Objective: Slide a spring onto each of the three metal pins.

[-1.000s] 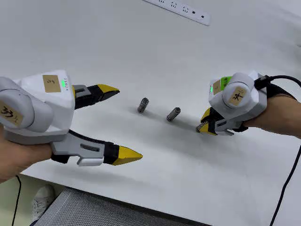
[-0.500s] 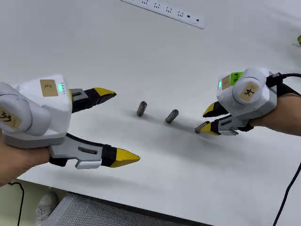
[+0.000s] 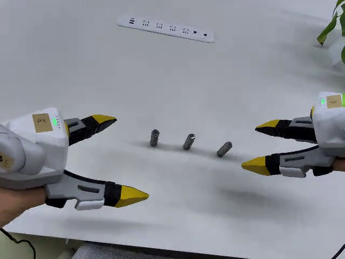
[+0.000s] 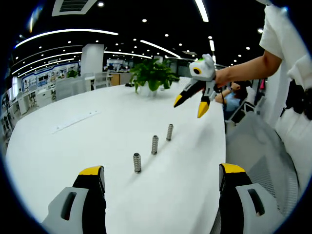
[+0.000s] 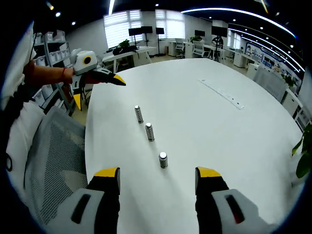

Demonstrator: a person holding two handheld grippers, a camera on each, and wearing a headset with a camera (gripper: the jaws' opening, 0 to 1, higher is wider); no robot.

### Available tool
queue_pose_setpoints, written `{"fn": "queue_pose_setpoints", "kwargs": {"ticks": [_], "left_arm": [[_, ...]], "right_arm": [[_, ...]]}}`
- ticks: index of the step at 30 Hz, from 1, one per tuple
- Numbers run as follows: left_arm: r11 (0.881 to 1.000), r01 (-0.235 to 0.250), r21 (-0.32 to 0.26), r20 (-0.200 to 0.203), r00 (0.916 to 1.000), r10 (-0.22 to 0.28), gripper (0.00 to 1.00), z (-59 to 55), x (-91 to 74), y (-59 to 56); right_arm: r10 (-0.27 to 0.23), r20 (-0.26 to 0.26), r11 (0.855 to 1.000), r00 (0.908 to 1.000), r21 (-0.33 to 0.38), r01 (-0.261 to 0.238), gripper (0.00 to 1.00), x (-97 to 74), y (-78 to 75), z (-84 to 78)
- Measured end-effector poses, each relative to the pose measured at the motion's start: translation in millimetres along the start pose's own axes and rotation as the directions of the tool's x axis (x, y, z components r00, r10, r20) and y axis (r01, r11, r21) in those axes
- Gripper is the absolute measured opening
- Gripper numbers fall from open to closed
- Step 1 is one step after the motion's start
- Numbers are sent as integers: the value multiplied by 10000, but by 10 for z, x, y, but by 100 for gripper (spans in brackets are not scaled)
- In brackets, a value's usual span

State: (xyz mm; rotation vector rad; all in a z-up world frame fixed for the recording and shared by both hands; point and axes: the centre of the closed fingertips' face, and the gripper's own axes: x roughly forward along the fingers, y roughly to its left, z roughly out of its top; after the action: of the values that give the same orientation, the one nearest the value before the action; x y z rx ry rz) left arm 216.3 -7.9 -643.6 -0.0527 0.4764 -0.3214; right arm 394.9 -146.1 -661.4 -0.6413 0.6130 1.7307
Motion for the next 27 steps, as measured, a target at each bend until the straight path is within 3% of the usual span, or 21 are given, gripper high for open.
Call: {"fn": "queue_pose_setpoints", "kwargs": {"ticks": [3, 7, 13, 14, 19, 27], "left_arm": [[9999, 20, 148, -248, 9997, -17, 100, -42, -12, 14], [9998, 46, 206, -509, 9987, -35, 100, -72, -31, 4], [9996, -250, -115, -421, 9988, 245, 100, -55, -69, 88], [9995, -287, -144, -416, 9987, 281, 100, -50, -71, 92], [9996, -214, 180, -954, 9952, 230, 100, -111, -57, 49], [9994, -237, 251, -1089, 9937, 263, 100, -92, -37, 27]], "right_arm": [[-313, 714, 9986, 9970, 447, 281, 73, -119, -6, -109], [-644, 1275, 9938, 9898, 984, 520, 82, -269, 34, -224], [-1038, 1559, 9884, 9823, 1265, 843, 86, -358, 13, -400], [-1081, 1596, 9879, 9812, 1274, 882, 86, -346, 80, -380], [-1235, 1800, 9842, 9759, 1479, 973, 86, -371, 139, -390], [-1409, 1898, 9822, 9717, 1503, 1130, 86, -439, 111, -417]]}}
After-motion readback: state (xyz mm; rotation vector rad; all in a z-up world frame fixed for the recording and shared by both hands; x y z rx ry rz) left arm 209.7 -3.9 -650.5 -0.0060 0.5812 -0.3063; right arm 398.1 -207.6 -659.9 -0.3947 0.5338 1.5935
